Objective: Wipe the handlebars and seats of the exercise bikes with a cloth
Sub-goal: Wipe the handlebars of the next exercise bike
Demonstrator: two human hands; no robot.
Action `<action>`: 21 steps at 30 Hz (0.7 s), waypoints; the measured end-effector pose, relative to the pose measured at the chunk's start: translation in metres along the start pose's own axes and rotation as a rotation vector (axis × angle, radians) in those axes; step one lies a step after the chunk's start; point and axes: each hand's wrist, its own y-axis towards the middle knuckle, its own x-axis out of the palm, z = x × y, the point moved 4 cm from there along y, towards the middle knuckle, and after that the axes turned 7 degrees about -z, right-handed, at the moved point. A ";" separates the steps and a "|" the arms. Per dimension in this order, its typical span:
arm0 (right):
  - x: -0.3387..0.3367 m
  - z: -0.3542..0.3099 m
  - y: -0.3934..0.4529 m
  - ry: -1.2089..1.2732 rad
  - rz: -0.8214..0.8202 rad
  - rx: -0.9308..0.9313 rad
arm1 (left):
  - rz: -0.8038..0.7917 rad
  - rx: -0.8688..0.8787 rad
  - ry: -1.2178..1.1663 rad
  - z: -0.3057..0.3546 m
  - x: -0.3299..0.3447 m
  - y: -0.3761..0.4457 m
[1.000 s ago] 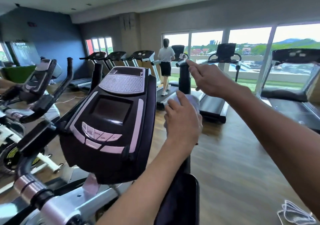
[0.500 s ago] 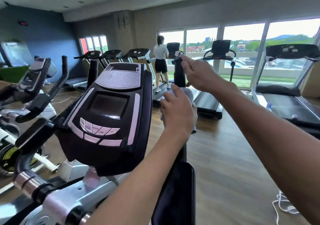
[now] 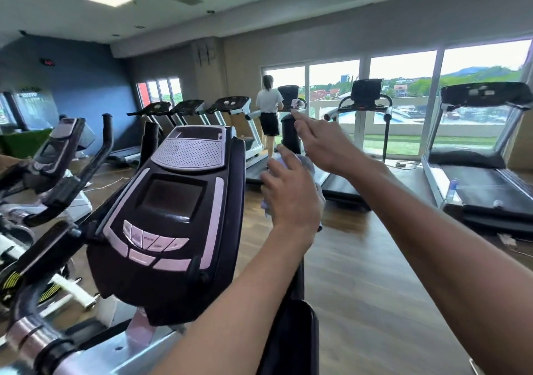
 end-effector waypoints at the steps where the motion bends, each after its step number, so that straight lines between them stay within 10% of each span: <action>1: 0.000 0.000 -0.002 0.013 0.000 0.000 | 0.005 -0.004 0.011 0.000 0.001 -0.001; 9: 0.004 0.014 0.000 0.034 -0.021 -0.064 | -0.360 -0.087 -0.134 -0.043 -0.002 -0.102; 21: -0.002 0.021 0.001 0.102 -0.029 -0.137 | 0.170 0.024 0.065 -0.003 0.024 -0.022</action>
